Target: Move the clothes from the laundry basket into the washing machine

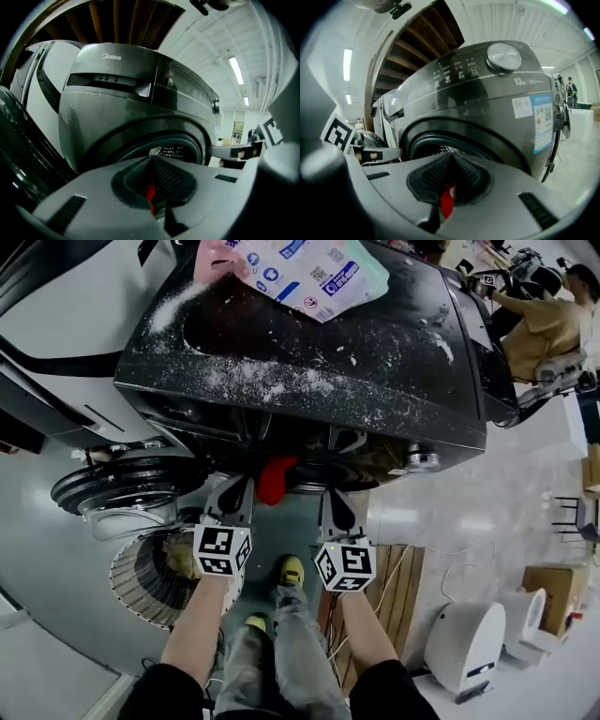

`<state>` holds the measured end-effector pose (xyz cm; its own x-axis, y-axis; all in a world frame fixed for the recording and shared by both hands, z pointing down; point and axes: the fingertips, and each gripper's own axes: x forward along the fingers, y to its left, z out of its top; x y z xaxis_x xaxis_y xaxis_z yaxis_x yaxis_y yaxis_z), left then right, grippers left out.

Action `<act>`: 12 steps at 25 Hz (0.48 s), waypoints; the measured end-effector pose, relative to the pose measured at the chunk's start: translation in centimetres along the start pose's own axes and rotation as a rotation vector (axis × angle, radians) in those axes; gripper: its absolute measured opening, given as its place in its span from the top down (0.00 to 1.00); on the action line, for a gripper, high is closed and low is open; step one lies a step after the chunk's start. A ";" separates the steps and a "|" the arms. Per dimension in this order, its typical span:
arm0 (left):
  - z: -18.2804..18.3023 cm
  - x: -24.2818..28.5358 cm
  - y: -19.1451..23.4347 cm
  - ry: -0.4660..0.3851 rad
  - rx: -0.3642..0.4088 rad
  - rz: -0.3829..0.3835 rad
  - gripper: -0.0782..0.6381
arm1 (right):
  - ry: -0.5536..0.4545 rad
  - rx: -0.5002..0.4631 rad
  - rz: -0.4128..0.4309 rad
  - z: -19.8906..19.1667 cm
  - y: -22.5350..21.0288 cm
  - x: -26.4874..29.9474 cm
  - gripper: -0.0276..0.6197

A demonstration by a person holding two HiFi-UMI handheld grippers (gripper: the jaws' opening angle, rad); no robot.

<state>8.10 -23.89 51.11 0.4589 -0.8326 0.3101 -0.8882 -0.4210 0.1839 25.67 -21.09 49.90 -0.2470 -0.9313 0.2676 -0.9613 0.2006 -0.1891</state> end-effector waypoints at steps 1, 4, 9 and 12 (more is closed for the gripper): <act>1.0 -0.8 -0.1 -0.008 -0.010 0.002 0.88 | 0.002 0.007 -0.008 0.7 0.3 -0.8 0.95; 4.2 -3.4 -0.7 -0.025 0.010 0.002 0.88 | 0.002 0.032 -0.021 3.1 1.2 -3.3 0.95; 10.1 -7.5 -1.7 -0.054 0.056 -0.002 0.88 | -0.024 0.048 -0.022 8.8 3.2 -7.3 0.95; 13.4 -10.3 -2.5 -0.071 0.059 -0.002 0.88 | -0.022 0.051 -0.016 12.2 4.4 -9.7 0.95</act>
<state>5.29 -19.13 34.93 0.4600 -0.8541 0.2427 -0.8879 -0.4416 0.1289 25.30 -14.83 34.97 -0.2283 -0.9409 0.2501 -0.9574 0.1703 -0.2331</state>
